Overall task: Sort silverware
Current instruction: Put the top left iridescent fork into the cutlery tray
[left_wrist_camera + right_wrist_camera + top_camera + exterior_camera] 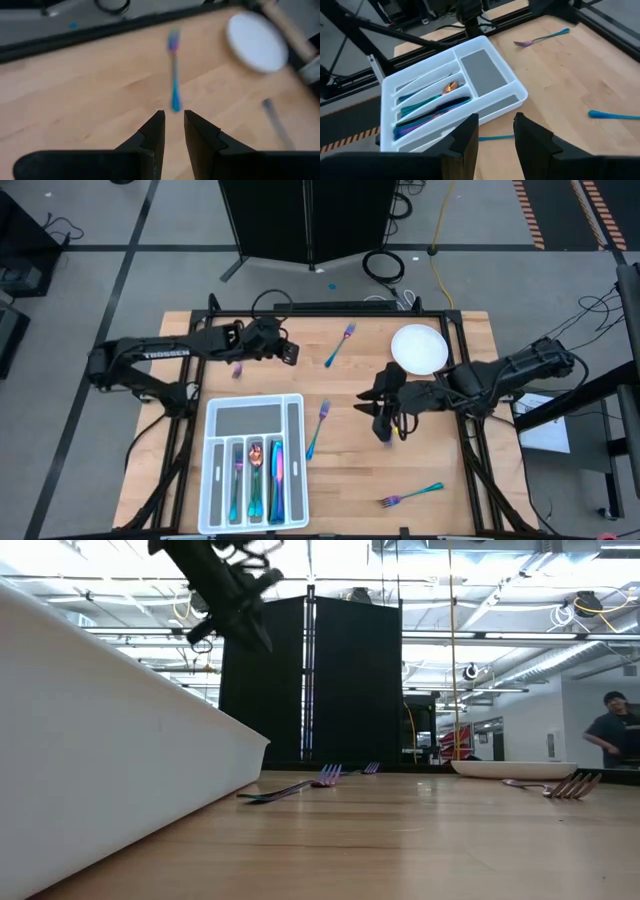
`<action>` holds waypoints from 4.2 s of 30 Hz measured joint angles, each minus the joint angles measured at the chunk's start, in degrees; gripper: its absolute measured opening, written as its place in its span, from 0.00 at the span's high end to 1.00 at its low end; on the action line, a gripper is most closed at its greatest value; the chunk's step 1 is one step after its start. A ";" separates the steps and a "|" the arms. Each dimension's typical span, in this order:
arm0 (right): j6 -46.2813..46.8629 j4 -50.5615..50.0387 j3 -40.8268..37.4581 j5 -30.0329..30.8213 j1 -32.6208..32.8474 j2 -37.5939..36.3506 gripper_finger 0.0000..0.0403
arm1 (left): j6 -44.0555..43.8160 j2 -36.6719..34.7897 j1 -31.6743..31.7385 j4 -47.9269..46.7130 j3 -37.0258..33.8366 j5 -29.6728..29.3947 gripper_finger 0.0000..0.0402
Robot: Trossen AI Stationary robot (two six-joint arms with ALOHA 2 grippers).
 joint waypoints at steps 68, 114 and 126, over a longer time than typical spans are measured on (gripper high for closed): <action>0.30 -0.52 0.00 -7.52 -6.18 0.17 0.73 | 18.75 20.53 34.11 -19.06 -11.11 14.42 0.83; 1.81 -0.53 -0.02 -10.30 -5.55 0.17 0.73 | 47.26 -5.52 14.97 -29.87 -5.12 40.80 1.00; -0.33 -1.04 0.00 -10.34 -5.55 0.17 0.73 | 54.21 -9.97 -14.77 -30.70 -5.05 37.52 1.00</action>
